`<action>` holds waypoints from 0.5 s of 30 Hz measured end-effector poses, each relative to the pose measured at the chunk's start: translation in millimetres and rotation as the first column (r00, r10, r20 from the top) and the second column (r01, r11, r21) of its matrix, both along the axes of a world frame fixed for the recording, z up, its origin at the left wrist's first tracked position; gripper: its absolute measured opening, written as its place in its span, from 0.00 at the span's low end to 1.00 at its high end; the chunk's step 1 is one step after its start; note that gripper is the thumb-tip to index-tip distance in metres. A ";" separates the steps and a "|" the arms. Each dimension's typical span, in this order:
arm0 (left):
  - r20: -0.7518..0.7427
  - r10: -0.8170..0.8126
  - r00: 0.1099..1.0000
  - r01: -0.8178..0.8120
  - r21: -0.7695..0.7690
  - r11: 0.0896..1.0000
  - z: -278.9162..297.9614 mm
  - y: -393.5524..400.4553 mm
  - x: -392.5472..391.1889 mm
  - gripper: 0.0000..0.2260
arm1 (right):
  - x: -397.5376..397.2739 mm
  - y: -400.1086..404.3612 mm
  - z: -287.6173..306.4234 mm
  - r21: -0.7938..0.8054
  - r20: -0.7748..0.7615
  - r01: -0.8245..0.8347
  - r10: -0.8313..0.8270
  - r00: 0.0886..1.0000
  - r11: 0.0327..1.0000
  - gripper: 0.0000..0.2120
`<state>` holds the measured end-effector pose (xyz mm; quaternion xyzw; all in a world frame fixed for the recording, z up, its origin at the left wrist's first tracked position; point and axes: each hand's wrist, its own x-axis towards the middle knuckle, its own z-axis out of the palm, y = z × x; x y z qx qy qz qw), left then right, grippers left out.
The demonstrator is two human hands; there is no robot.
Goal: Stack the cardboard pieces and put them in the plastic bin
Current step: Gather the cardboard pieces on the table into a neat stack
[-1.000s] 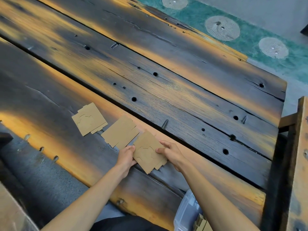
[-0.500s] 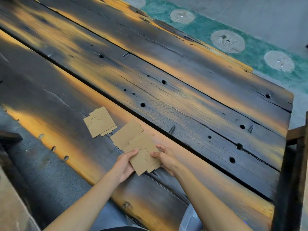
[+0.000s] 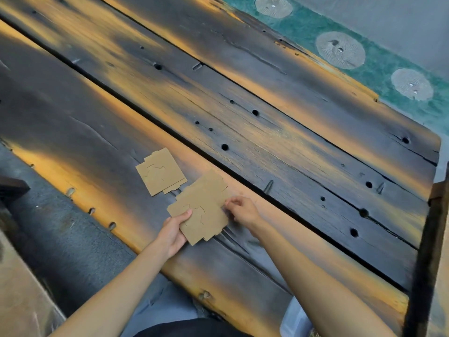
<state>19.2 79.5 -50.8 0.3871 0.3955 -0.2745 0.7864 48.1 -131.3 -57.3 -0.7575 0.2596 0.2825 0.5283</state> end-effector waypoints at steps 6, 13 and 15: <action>-0.027 0.073 0.997 -0.073 -0.014 0.997 -5.2 55.5 12.5 0.15 | 35.0 27.9 -5.0 -0.353 0.042 -0.119 0.143 0.989 0.928 0.26; -0.020 0.141 0.990 -0.140 0.005 0.990 -10.8 102.7 19.5 0.17 | 55.1 66.1 -11.3 -0.590 -0.096 -0.237 0.224 0.970 0.772 0.54; -0.015 0.143 0.990 -0.143 0.008 0.990 -11.3 111.6 19.5 0.13 | 54.5 73.1 -12.4 -0.646 -0.157 -0.289 0.247 0.956 0.707 0.58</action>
